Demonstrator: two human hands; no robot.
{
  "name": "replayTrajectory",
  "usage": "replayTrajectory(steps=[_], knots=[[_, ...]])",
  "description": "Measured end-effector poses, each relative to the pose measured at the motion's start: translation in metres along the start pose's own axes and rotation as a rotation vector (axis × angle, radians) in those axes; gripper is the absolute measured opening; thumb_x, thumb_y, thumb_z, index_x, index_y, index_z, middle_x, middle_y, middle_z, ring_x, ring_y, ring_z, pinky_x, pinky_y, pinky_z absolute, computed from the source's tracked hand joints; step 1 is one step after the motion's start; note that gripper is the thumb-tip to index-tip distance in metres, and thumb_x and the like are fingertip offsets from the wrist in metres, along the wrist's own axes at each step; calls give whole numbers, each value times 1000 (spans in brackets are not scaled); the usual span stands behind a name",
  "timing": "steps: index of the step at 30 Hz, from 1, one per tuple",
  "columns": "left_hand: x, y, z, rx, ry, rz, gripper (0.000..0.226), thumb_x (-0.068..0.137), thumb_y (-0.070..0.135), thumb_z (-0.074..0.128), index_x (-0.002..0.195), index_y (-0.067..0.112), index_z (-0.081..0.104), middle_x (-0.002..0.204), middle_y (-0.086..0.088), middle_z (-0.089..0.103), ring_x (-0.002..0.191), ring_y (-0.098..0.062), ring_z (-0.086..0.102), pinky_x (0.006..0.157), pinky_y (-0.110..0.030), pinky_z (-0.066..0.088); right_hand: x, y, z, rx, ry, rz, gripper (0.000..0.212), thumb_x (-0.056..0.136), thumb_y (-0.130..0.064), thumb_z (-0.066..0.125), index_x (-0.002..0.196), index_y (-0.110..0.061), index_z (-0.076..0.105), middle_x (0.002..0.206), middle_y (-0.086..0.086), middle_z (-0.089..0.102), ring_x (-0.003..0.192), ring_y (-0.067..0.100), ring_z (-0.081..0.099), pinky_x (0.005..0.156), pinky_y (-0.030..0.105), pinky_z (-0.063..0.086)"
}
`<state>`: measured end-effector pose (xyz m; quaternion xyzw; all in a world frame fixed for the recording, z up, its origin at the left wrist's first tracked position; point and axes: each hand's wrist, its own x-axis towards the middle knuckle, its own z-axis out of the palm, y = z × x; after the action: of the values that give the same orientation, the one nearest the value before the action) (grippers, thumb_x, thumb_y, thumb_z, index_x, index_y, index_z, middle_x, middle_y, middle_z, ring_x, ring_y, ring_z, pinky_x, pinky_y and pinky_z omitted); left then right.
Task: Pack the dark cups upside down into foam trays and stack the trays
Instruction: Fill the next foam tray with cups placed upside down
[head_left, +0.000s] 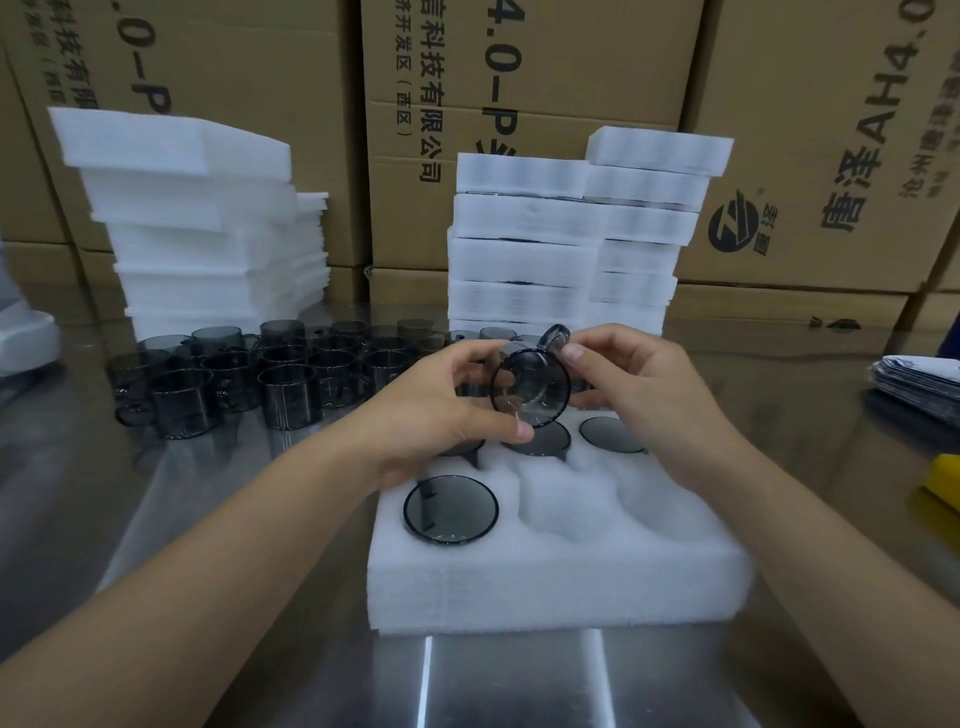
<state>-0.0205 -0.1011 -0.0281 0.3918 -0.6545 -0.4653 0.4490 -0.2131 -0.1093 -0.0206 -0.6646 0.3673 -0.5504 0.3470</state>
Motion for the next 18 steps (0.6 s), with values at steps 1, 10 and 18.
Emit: replayTrajectory(steps=[1,10,18], knots=[[0,0,0,-2,2,9,63,62,-1,84,104,39,61,115,0,65,93,-13,71,80,-23,56,0,0,0,-8,-10,-8,9,91,-14,62,87,-17,69,81,-7,71,77,1,66,64,18,53],[-1,1,1,67,-46,-3,59,63,5,86,113,30,66,112,3,69,101,-12,67,94,-33,50,-3,-5,1,-10,-9,-44,21,94,-9,57,93,-24,72,90,-8,74,87,4,67,67,18,53],[-3,2,3,-37,-95,-8,45,71,3,79,110,22,66,101,-5,73,93,-14,70,74,-22,55,-4,-7,1,-9,-34,-48,26,93,-7,55,93,-27,72,95,-10,75,95,7,66,79,25,54]])
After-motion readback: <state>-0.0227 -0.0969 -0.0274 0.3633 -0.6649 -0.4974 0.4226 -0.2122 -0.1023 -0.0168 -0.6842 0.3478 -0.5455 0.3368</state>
